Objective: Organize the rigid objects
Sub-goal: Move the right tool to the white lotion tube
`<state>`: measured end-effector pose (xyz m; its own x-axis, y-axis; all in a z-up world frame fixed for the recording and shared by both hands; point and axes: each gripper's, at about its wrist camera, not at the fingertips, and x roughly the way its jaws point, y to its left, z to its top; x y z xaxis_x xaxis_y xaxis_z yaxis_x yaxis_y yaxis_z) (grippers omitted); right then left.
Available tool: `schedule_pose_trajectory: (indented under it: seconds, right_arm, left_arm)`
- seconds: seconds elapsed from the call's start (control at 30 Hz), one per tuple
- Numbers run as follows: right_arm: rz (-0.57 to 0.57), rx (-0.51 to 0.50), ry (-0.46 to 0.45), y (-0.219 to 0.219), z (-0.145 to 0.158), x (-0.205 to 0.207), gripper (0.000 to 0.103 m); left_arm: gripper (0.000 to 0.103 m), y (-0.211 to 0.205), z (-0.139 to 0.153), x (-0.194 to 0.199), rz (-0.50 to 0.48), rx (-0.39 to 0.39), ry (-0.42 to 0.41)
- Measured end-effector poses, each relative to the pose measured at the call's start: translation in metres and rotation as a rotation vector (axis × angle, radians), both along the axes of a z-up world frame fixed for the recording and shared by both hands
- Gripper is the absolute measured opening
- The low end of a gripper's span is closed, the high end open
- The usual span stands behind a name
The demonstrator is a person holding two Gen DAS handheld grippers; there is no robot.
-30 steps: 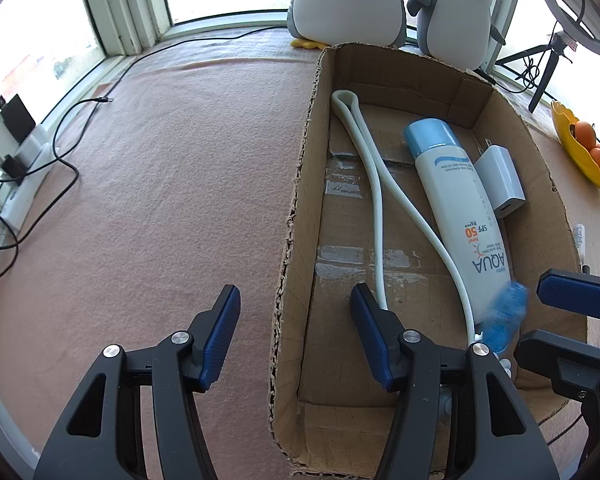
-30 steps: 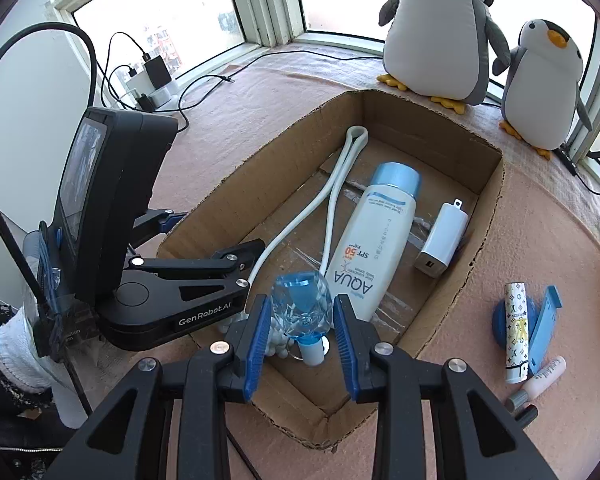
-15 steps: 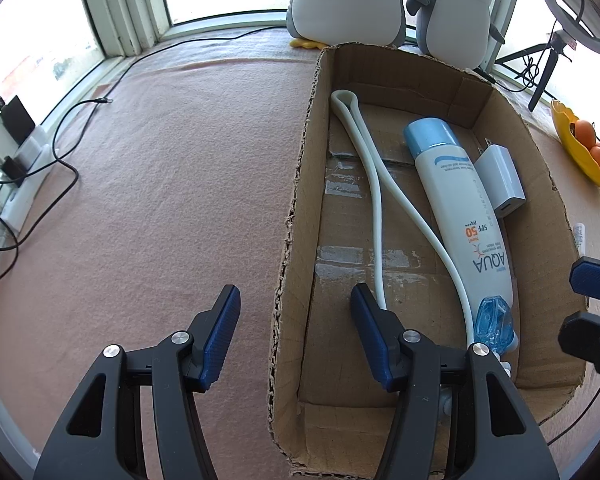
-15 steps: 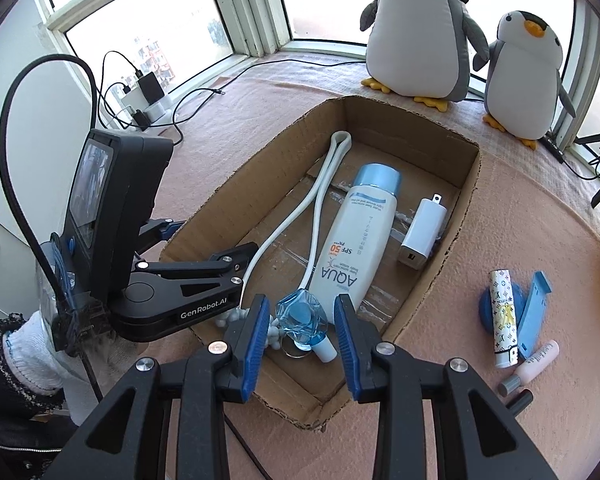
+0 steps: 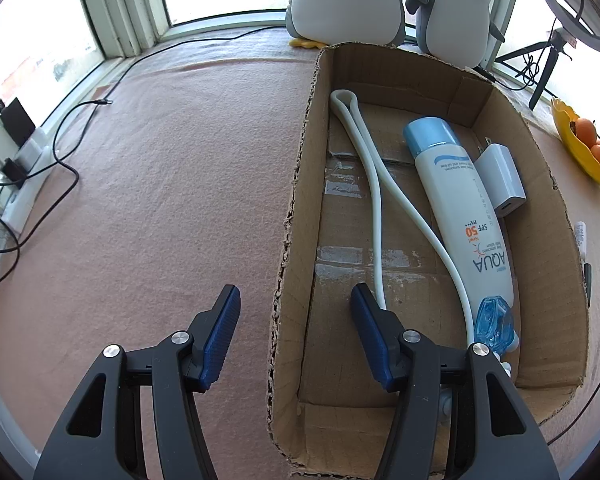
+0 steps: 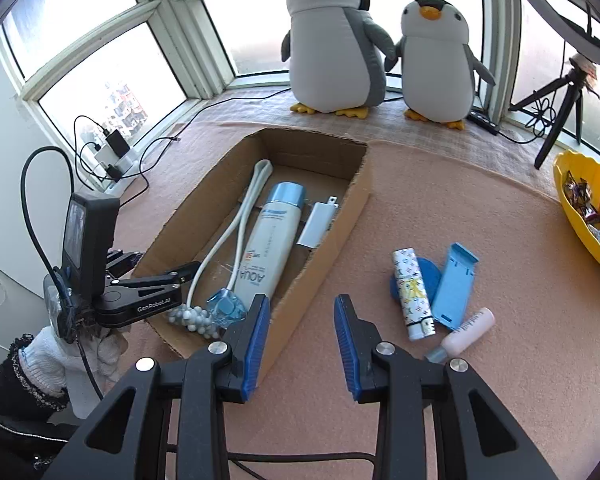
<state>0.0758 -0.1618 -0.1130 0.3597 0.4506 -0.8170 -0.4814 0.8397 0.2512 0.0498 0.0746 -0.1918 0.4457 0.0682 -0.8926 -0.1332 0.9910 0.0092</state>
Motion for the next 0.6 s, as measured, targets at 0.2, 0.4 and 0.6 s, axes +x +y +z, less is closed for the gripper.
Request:
schedule_pose_trajectory:
  seconds: [0.2,0.4,0.6]
  right_arm:
    - [-0.073,-0.026,0.029,-0.040,-0.010,0.009,0.030]
    - [-0.217,-0.078,0.106,-0.081,-0.032,0.019,0.030]
    - [-0.343,-0.055,0.193,-0.106,-0.052,0.032,0.030]
  left_arm:
    - [0.058,0.000,0.000,0.000,0.000,0.000,0.000]
    - [0.058,0.000,-0.001,0.000,-0.001,0.005,-0.003]
    - [0.058,0.000,-0.001,0.001,-0.003,0.006,-0.002]
